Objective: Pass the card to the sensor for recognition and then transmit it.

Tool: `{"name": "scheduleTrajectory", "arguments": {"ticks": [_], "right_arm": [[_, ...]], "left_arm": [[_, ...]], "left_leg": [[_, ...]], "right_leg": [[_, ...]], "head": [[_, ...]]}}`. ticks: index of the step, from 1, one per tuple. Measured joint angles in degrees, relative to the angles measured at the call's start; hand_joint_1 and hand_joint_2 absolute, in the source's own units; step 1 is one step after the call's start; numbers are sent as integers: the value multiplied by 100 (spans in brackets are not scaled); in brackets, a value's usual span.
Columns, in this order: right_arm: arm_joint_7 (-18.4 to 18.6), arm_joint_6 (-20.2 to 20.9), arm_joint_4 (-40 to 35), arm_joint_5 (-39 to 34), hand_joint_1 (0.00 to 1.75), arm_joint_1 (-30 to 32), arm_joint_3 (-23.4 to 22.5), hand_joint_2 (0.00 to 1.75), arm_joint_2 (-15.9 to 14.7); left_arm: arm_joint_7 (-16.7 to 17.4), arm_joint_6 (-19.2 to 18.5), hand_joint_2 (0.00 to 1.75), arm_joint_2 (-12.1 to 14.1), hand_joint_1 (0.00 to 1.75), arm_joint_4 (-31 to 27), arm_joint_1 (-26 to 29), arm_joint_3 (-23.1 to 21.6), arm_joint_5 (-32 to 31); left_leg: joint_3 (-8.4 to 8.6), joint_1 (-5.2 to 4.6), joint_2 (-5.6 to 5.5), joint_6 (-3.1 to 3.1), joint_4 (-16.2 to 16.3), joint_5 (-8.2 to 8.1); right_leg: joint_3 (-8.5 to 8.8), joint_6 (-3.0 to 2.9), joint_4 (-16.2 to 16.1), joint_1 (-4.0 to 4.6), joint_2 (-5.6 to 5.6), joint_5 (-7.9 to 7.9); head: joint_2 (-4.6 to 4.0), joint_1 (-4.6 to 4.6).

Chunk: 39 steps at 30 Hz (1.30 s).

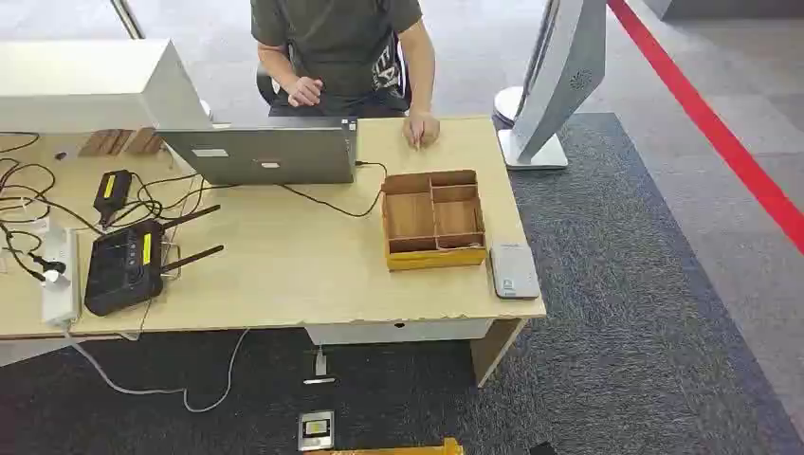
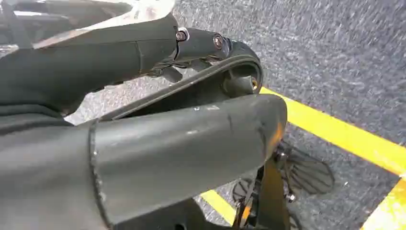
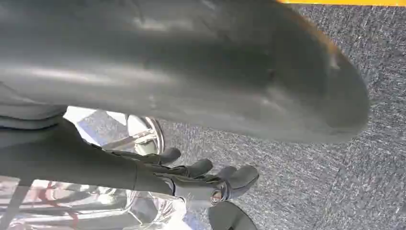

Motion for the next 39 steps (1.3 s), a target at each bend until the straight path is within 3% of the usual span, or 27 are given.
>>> {"name": "scheduleTrajectory", "arguments": {"ticks": [11, 18, 23, 27, 31, 33, 37, 39], "right_arm": [[-120, 42, 2, 127, 0, -1, 70, 0, -35], [33, 315, 2, 140, 0, 0, 116, 0, -48], [-37, 306, 2, 186, 0, 0, 157, 0, -53], [0, 76, 2, 206, 0, 0, 183, 0, -55], [28, -577, 2, 216, 0, -2, 238, 0, -182], [-101, -717, 0, -18, 0, -2, 234, 0, -337], [-948, -772, -7, -432, 0, -16, 151, 0, -835], [-1102, -767, -9, -514, 0, -50, 98, 0, -1102]], "left_arm": [[-177, 254, 0, -70, 0, 0, 0, 53, 123], [-129, 289, 0, -81, 0, 0, 0, 146, 199], [85, -20, 0, -92, 0, 0, 2, 175, 306], [92, 15, 0, -92, 0, 0, 0, 212, 299], [72, 40, 0, -87, 0, 0, 1, 245, 269], [74, 33, 0, -83, 0, 0, 2, 251, 256], [72, -85, 0, -52, 0, 0, 3, 251, 216], [72, -103, 0, -35, 0, 0, 4, 251, 210]], "left_leg": [[0, 0, 0, 0, 0, 0], [0, 0, 0, 0, 0, 0], [0, 0, 0, 0, 0, 0], [-1, 0, 0, 0, 0, 0], [-1, -1, -1, 0, 0, -1], [-2, -1, -1, 1, 0, -1], [-1, -15, -1, 6, 0, -3], [-1, -16, -1, 7, 1, -4]], "right_leg": [[0, 0, 0, 0, 0, 0], [0, -2, 0, 0, 0, -2], [0, -3, 0, 0, 0, -2], [0, -3, 0, 0, 0, -2], [1, -2, 0, -2, 0, -2], [1, -2, -1, -4, 0, -2], [0, 3, 0, -19, 0, 0], [1, 6, -1, -18, 0, -1]], "head": [[0, -2], [0, -2], [0, 0], [0, 0], [0, -2], [0, -2], [0, -7], [0, -2]]}}
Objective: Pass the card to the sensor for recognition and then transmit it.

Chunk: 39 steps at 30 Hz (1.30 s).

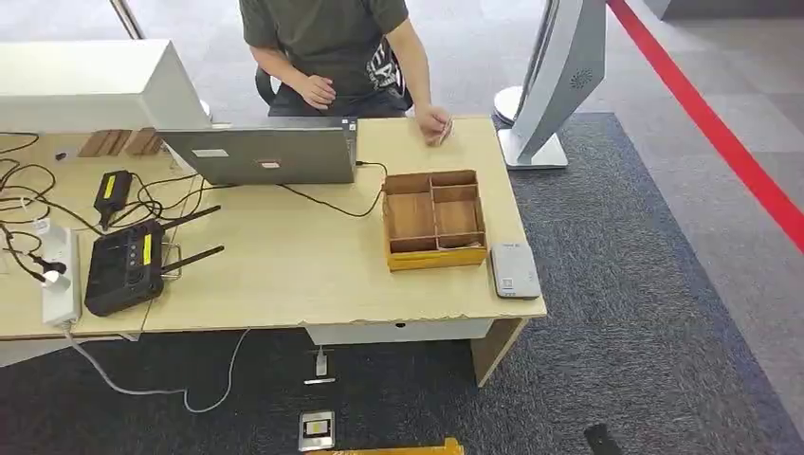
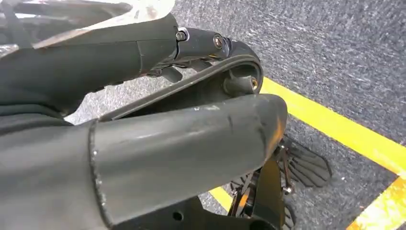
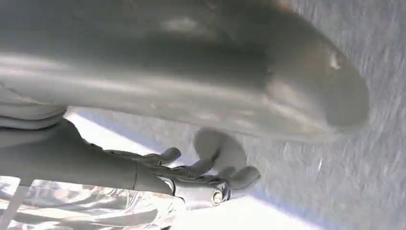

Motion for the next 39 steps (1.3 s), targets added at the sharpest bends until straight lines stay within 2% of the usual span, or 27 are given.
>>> {"name": "scheduleTrajectory", "arguments": {"ticks": [4, 5, 6, 11, 13, 14, 17, 21, 22, 28, 36, 37, 39], "right_arm": [[-315, -72, -57, -183, 0, -52, -72, 0, -349], [-289, -46, -109, -192, 0, -119, -85, 0, -429], [-157, 29, -186, -190, 0, -215, -96, 175, -551], [858, 629, -838, -677, 0, -531, -109, 175, -1208], [1074, 722, -1157, -894, 0, -543, -109, 175, -1469], [1202, 759, -1440, -1016, 0, -545, -107, 0, -1575], [1473, 735, -2112, -1108, 0, -558, -90, 0, -1899], [2134, 789, -3234, -867, 0, -637, -68, 0, -2391], [2199, 811, -3467, -837, 0, -651, -68, 0, -2485], [2273, 824, -4453, -813, 0, -569, -33, 0, -2760], [2276, 824, -5143, -813, 0, -488, -28, 0, -2928], [2278, 824, -5206, -813, 0, -481, -28, 175, -2941], [2278, 824, -5292, -813, 0, -467, -28, 175, -2955]], "left_arm": [[0, -72, 0, 15, 0, 0, 18, 0, -37], [0, -111, 0, 17, 0, 0, 18, 0, -55], [0, -138, 0, 22, 0, 0, 17, 0, -68], [17, -302, 0, 42, 0, 0, 11, -2, -173], [24, -348, 0, 68, 0, 2, 28, -2, -199], [24, -363, 0, 83, 0, 2, 28, -2, -218], [15, -433, 0, 118, 0, 2, 21, -2, -271], [-9, -490, 0, 144, 0, 2, 23, -4, -313], [-13, -492, 0, 149, 0, 2, 23, -4, -319], [-15, -494, 0, 149, 0, 2, 26, -4, -319], [-15, -494, 0, 149, 0, 2, 25, -4, -319], [-15, -494, 0, 149, 0, 2, 26, -4, -319], [-15, -494, 0, 149, 0, 2, 25, -4, -319]], "left_leg": [[-8, -4, -1, 1, 0, -1], [-8, -5, 1, 2, -1, -1], [-5, -9, 2, 2, 0, -1], [1, -11, -10, 14, 1, 10], [-5, -14, -7, 14, 1, 10], [-5, -16, -7, 14, 1, 10], [-7, -16, -5, 14, 0, 10], [-3, -16, -7, 14, 1, 10], [-2, -16, -8, 14, 1, 10], [0, -14, -8, 13, 1, 10], [-1, -12, -7, 13, 0, 10], [-1, -13, -7, 13, 0, 10], [-2, -12, -7, 13, 0, 10]], "right_leg": [[5, 1, 1, -1, 1, 2], [1, 1, 6, -7, 2, 2], [-3, 1, 9, -12, 4, 2], [6, 11, 7, -15, -7, 6], [8, 13, 8, -16, -7, 8], [8, 13, 9, -16, -5, 8], [9, 14, 12, -18, -5, 7], [7, 15, 12, -18, -6, 7], [8, 15, 11, -16, -6, 7], [4, 15, 12, -16, -6, 6], [0, 15, 12, -16, -6, 5], [-1, 15, 12, -16, -6, 5], [-1, 15, 12, -16, -6, 5]], "head": [[0, 2], [0, 2], [0, -9], [0, 0], [0, -2], [0, -2], [0, 0], [0, 2], [0, 0], [0, 0], [0, 2], [0, 2], [0, 2]]}}
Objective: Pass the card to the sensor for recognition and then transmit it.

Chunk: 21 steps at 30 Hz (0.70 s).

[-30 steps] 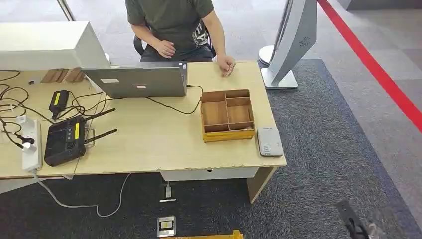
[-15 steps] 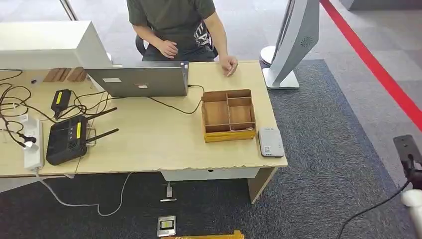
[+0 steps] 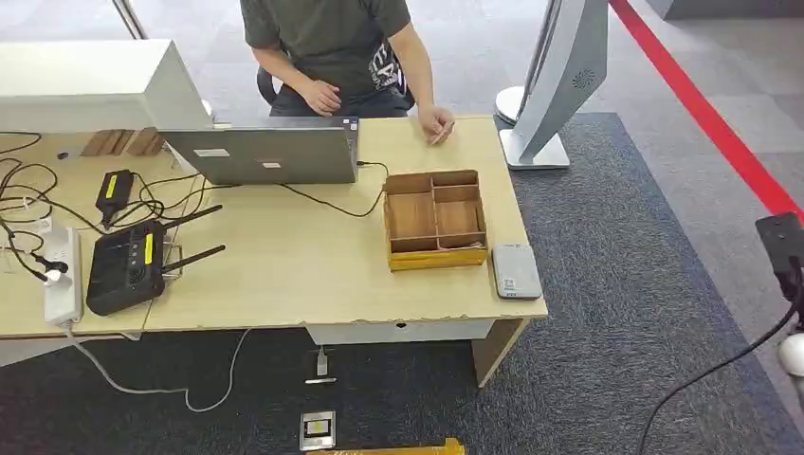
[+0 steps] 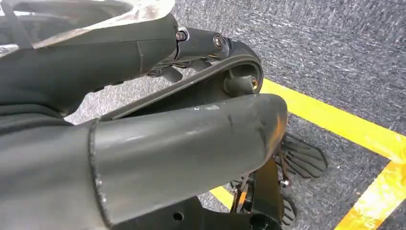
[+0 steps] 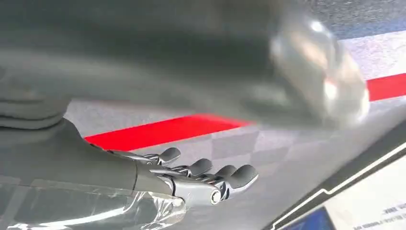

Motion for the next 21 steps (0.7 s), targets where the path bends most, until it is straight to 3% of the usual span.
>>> {"name": "scheduleTrajectory", "arguments": {"ticks": [4, 9, 12, 14, 17, 21], "right_arm": [[46, 105, -309, 403, 0, -9, 37, 175, -68], [494, 1183, -1242, 1509, 0, -806, 320, 175, -118], [477, 1713, -1728, 2027, 0, -1513, 755, 175, -51], [321, 1865, -1904, 2521, 0, -1990, 1157, 175, 94], [70, 1928, -1956, 3632, 0, -2587, 1964, 175, 602], [109, 1930, -1949, 3952, 0, -2909, 2693, 175, 1069]], "left_arm": [[0, -98, 0, 0, 0, 0, 1, -4, -112], [-13, -260, 0, 0, 0, 0, -34, -59, -361], [-50, -337, 0, 2, 0, 0, -66, -149, -485], [-77, -343, 0, 0, 0, 0, -72, -203, -527], [-111, -369, 0, 0, 0, 0, -116, -300, -608], [-111, -396, 0, -2, 0, 0, -147, -424, -678]], "left_leg": [[-13, -2, 0, 0, -1, 0], [-10, -3, 12, -5, -1, 4], [-12, 0, -1, -11, -2, 14], [-17, 8, 0, -16, -5, 18], [-2, 13, 6, -21, -3, 21], [-13, 21, -45, -28, -3, 34]], "right_leg": [[1, 0, 4, -1, 0, 0], [-9, -6, 14, -2, 10, 5], [-6, -7, 17, 4, 3, 5], [-3, -9, 23, 8, 3, 7], [-6, -19, 24, 22, 7, 12], [-11, -22, 24, 23, -33, 8]], "head": [[0, 0], [0, 0], [0, 2], [0, 2], [0, -2], [0, -4]]}}
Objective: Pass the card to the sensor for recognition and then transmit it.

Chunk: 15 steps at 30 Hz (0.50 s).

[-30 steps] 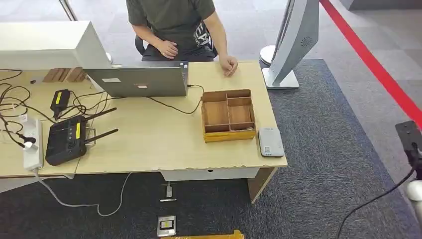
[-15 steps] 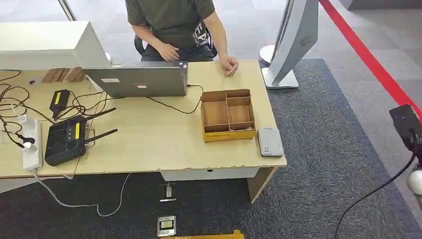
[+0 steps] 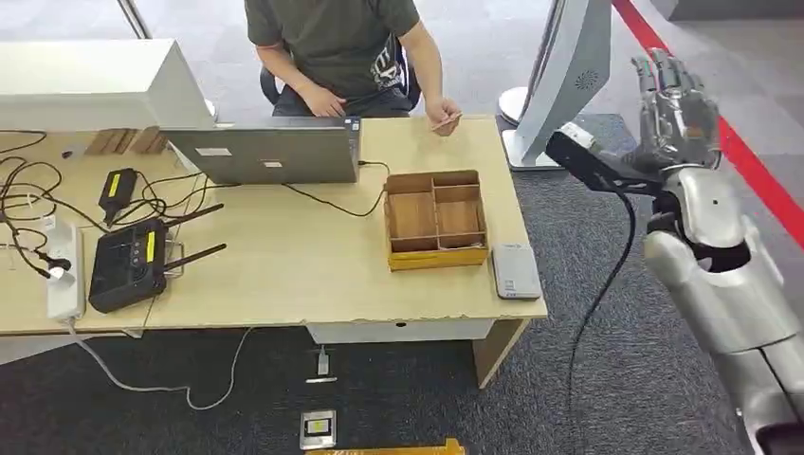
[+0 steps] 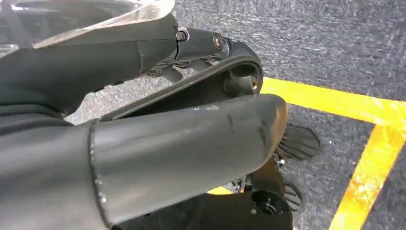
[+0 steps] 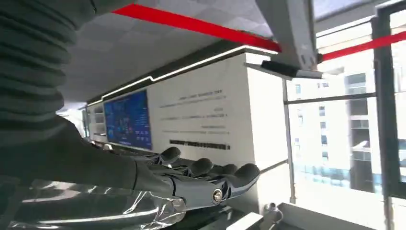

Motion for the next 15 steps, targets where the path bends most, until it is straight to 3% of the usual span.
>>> {"name": "scheduleTrajectory", "arguments": {"ticks": [9, 15], "right_arm": [[-188, 249, 22, 343, 0, -214, 489, 175, 330], [-359, 266, 521, 734, 0, -498, 870, 175, 789]], "left_arm": [[2, -9, 0, 2, 0, 0, 30, -216, -26], [-39, -9, 0, 2, 0, 0, 23, -284, 61]], "left_leg": [[-9, -1, 4, 2, -1, -5], [-6, -1, 4, -2, -1, -2]], "right_leg": [[-3, 1, -5, -2, -2, -2], [-4, -1, -3, 2, -2, 0]], "head": [[0, 2], [0, 2]]}}
